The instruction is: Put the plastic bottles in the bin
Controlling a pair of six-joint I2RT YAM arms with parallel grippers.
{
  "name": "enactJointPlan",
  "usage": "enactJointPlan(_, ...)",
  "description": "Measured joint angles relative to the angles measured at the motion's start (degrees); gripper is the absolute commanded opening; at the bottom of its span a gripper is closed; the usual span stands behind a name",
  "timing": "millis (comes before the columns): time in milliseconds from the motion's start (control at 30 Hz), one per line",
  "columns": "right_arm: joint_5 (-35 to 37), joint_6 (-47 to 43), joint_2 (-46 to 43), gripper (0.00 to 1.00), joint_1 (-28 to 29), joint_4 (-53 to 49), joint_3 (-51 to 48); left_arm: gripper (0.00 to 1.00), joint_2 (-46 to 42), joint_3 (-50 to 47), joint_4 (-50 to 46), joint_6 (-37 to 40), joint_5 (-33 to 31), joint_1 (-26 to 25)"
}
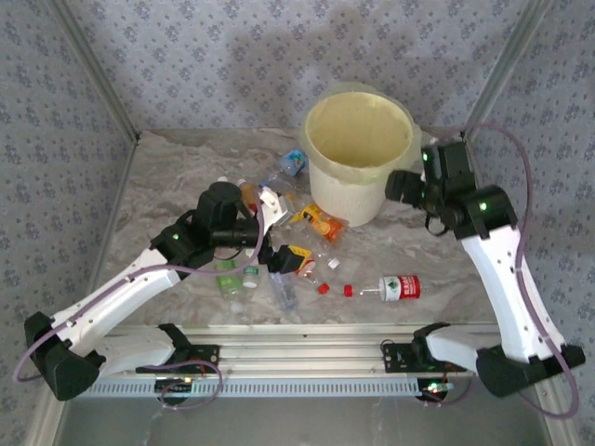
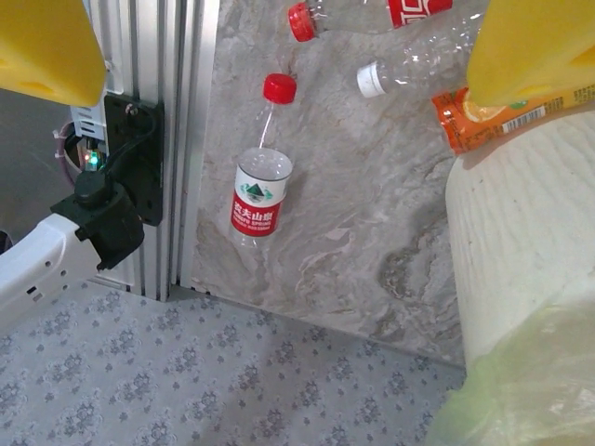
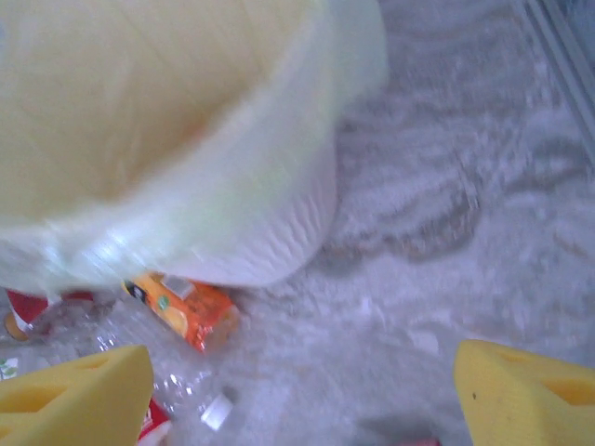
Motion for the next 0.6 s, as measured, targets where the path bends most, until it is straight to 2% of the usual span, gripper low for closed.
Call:
enactJointPlan(333, 0.15, 13.18, -14.10, 0.94, 0.00, -2.36, -25.44, 1.00, 0.00, 0.17, -0.44, 0.44, -0.85, -1.79)
enactJointPlan(500, -0.13, 19.58, -15.39, 1.00, 0.00, -2.78, -32.15, 1.00, 0.00, 0.20, -0.44, 0.46, -1.33, -1.81)
enactJointPlan(600, -0.50, 23.37, -15.45, 1.00, 0.00, -2.84, -35.80, 1.00, 0.00, 0.20, -0.44, 0.83, -1.73, -1.81)
